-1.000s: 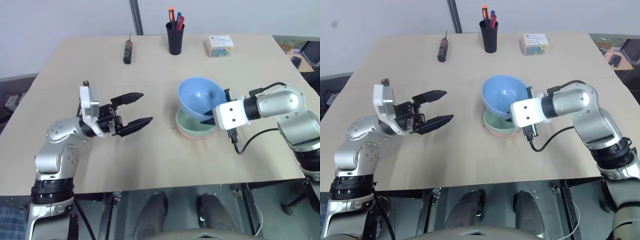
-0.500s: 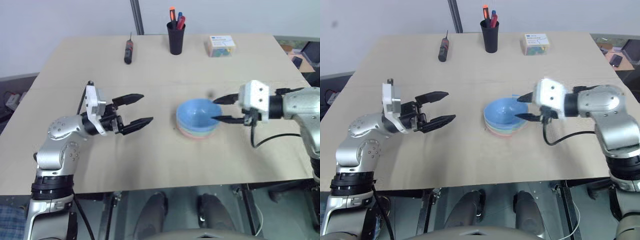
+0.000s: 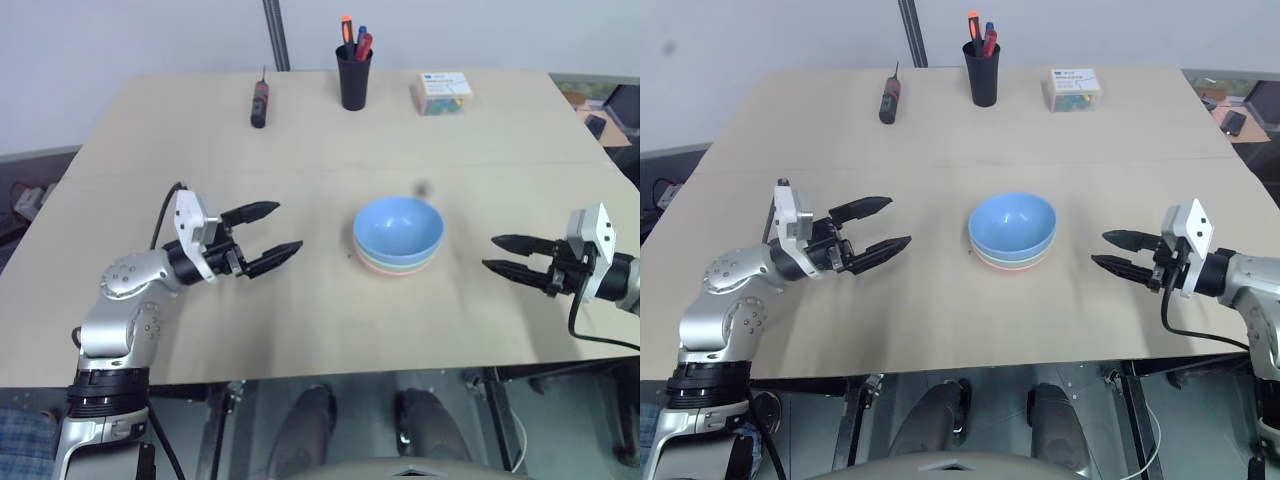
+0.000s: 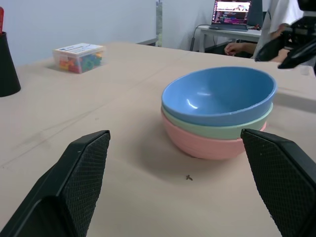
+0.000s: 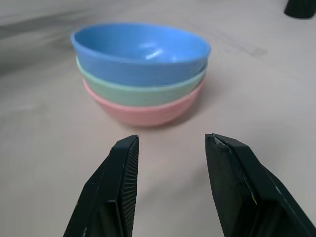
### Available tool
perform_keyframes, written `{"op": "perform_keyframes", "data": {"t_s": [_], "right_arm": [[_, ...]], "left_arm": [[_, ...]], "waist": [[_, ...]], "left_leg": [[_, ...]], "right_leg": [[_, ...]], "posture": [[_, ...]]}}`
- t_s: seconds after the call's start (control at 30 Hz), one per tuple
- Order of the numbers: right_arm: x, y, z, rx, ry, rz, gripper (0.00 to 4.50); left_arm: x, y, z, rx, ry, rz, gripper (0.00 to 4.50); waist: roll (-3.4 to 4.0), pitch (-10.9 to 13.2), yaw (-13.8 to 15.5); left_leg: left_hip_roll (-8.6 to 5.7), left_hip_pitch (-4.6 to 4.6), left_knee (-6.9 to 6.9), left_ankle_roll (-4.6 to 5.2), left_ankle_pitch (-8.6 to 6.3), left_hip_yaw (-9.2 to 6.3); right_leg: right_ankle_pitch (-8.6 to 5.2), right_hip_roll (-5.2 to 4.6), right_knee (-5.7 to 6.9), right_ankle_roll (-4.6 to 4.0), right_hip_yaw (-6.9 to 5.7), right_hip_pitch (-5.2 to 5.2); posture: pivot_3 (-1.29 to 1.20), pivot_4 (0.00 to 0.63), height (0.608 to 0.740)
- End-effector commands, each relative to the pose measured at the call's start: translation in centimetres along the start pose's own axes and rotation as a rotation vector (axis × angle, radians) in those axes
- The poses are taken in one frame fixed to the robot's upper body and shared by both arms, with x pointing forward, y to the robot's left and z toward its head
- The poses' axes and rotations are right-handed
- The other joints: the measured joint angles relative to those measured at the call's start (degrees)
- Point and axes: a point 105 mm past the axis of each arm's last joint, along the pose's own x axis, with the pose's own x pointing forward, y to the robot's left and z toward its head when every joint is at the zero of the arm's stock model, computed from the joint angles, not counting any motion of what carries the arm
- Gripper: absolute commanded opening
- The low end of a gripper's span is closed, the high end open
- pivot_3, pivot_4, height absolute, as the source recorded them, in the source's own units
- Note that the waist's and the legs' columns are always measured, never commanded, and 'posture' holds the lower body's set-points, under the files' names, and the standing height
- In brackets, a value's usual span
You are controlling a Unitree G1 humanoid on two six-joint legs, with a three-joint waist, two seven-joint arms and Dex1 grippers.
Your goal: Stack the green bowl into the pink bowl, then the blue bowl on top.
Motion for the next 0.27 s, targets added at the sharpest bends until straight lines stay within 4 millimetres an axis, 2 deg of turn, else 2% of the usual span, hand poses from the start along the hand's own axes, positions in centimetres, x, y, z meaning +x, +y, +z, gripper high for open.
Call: {"op": "perform_keyframes", "data": {"t_s": [0.03, 0.27], "right_arm": [[-1.07, -0.75, 0.85, -0.075, -0.054, -0.033, 2.21], [-1.24, -1.13, 1.25, -0.074, -0.106, -0.044, 2.21]], "left_arm": [[-0.73, 0.69, 0.88, 0.062, -0.013, 0.040, 4.50], [-1.01, 0.72, 0.62, 0.071, 0.010, 0.048, 4.50]], "waist": [[0.00, 0.00, 0.01], [0.00, 0.00, 0.11]], "left_leg": [[0.00, -0.01, 0.00, 0.00, 0.00, 0.00], [0.00, -0.02, 0.01, 0.00, 0.00, -0.02]], "right_leg": [[0.00, 0.00, 0.00, 0.00, 0.00, 0.00], [0.00, -0.01, -0.02, 0.00, -0.01, 0.00]], "posture": [[0.00, 0.150, 0.740], [0.00, 0.150, 0.740]]}}
